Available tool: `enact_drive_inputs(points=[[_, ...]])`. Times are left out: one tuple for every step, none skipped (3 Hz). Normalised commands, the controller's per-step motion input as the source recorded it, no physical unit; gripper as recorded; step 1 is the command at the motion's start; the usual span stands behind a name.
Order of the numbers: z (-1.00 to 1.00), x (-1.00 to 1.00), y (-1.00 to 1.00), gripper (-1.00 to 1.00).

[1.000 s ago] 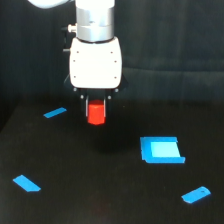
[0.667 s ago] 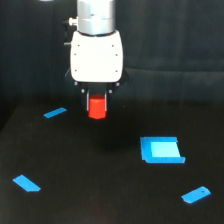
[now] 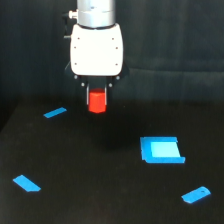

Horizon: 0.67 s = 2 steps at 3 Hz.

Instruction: Pick up the red object from the table

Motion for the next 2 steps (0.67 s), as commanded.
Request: enact_drive_inputs(points=[[0.21,0.03,0.05,-1.00],[0.22,0.00,0.11,-0.95]])
